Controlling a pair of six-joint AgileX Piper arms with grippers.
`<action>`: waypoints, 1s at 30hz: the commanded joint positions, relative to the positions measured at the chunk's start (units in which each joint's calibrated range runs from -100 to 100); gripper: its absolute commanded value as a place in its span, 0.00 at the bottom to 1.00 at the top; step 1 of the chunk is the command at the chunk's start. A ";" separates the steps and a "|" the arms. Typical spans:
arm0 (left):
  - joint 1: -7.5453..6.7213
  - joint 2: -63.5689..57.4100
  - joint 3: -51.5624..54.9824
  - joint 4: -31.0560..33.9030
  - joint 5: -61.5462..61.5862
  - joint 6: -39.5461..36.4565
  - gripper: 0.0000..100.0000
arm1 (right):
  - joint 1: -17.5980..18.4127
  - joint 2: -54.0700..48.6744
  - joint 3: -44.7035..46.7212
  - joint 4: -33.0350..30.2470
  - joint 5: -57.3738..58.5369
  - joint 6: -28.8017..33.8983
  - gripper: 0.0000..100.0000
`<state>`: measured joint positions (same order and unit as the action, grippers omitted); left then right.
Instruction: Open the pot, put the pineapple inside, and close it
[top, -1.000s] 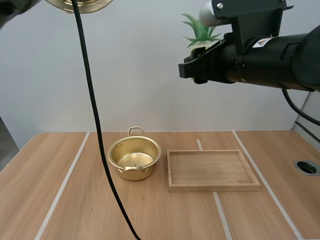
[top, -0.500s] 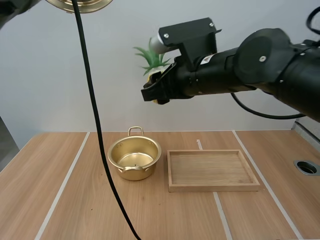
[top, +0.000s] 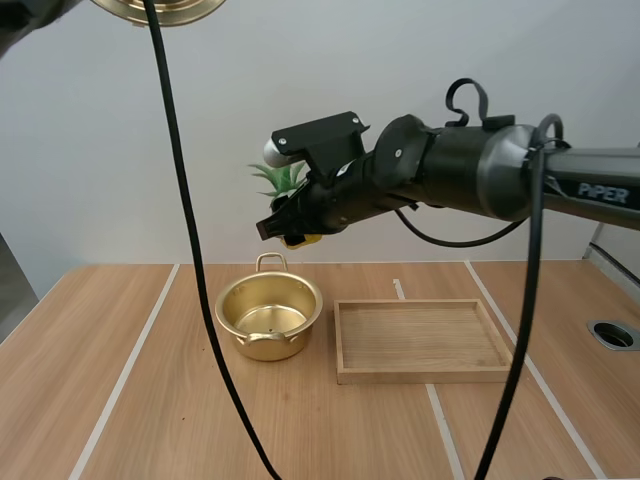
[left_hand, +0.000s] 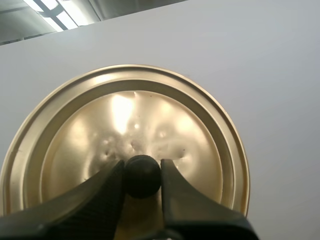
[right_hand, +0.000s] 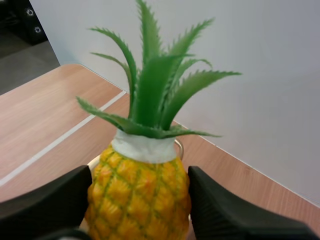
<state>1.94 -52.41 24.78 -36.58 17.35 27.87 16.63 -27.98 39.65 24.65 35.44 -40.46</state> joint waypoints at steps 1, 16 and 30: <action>-0.17 -0.35 -0.50 -0.95 -1.98 -0.57 0.00 | 0.05 2.94 -0.44 1.31 -2.97 -2.43 0.00; -0.17 -0.35 -0.50 -0.95 -1.98 -0.57 0.00 | 0.05 17.92 -0.44 7.35 -8.89 -12.13 0.00; -0.17 -0.35 -0.50 -0.95 -1.98 -0.57 0.00 | 0.05 27.27 -1.04 19.57 -7.23 -25.54 0.00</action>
<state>1.94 -52.41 24.78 -36.58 17.35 27.87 16.63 -1.46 39.47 42.89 27.57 -64.15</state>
